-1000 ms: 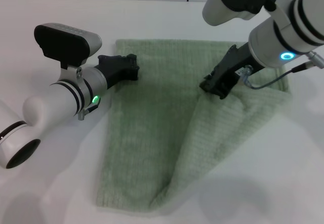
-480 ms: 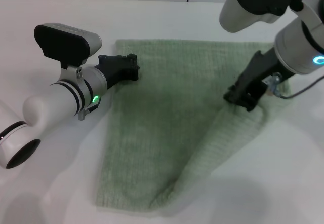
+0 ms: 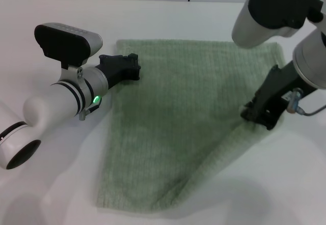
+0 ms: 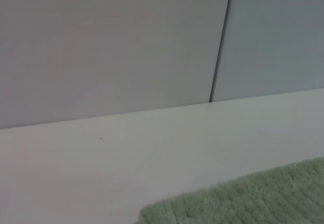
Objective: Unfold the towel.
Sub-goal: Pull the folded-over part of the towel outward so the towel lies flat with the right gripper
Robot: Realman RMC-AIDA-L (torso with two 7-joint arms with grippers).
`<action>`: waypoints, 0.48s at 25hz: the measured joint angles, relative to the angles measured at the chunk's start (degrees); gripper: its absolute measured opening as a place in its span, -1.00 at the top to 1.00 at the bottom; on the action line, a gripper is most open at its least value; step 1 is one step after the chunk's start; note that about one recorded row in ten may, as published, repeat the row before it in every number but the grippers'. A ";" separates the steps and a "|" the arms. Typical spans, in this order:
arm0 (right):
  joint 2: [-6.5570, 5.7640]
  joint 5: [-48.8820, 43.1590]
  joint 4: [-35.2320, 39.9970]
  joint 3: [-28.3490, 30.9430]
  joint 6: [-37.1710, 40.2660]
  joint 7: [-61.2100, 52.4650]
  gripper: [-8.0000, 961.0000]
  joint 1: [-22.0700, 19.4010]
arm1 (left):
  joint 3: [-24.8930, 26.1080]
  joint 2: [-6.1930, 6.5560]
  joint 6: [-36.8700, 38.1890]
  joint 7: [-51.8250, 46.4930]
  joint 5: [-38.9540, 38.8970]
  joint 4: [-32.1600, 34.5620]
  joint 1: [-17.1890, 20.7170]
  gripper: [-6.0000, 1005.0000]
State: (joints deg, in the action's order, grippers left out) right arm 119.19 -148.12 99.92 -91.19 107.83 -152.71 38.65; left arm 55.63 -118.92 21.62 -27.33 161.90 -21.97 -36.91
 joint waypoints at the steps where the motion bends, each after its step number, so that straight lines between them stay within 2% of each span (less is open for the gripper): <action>1: 0.01 -0.01 0.01 -0.09 0.82 -0.44 0.81 -0.09 | 0.00 0.00 0.00 0.00 0.00 0.00 0.00 0.99; 12: 0.03 -0.07 -0.31 -0.21 3.15 -1.34 0.79 -0.34 | -0.09 0.00 0.10 0.00 -0.01 -0.05 0.00 0.99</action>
State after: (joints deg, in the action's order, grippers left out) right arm 119.21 -148.19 99.62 -91.40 110.98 -154.05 38.31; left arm 55.54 -118.92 21.71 -27.33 161.89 -22.02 -36.91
